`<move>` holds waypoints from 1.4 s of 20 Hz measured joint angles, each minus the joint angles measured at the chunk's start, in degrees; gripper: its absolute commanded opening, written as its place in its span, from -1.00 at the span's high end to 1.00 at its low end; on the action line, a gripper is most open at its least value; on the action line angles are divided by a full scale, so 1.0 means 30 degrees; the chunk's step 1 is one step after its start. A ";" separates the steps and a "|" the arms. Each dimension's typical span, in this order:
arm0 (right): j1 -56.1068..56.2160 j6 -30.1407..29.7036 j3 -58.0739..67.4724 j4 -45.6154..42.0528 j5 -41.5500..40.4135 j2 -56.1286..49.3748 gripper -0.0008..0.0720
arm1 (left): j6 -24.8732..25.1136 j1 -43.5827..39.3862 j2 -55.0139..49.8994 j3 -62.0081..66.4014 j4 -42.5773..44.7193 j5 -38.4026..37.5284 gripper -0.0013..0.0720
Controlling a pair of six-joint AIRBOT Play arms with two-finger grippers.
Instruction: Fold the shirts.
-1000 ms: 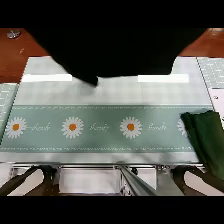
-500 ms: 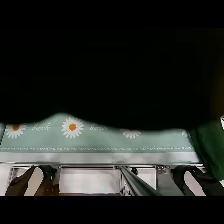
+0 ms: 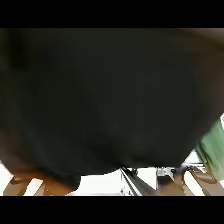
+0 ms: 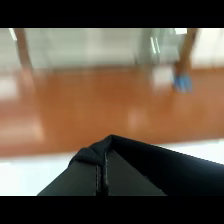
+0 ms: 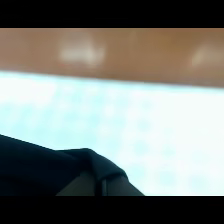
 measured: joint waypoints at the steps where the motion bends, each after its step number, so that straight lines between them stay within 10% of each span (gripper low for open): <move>1: 0.0015 -0.0175 -0.1428 0.0189 -0.0750 -0.0568 0.87 | 0.0066 -0.0495 -0.0714 -0.0998 0.0073 0.0408 0.92; 7: 0.0015 -0.1457 -0.4473 0.1734 -0.6382 -0.7490 0.87 | -0.0073 -0.3089 -0.7519 -0.3563 0.0248 0.5107 0.92; 15: 0.0015 -0.0058 0.1727 0.3402 -0.9347 -1.8112 0.87 | -0.4102 -0.4182 -1.5824 -0.1275 0.0204 1.0127 0.92; 21: -0.0029 0.0488 0.3774 0.4255 -0.8021 -2.1172 0.87 | -0.5916 -0.3985 -1.7733 -0.0605 0.0146 0.9085 0.92; 28: -0.0080 -0.1056 0.3927 0.3009 -0.3315 -2.1726 0.87 | -0.3191 -0.3045 -1.8527 -0.0386 0.0357 0.2237 0.92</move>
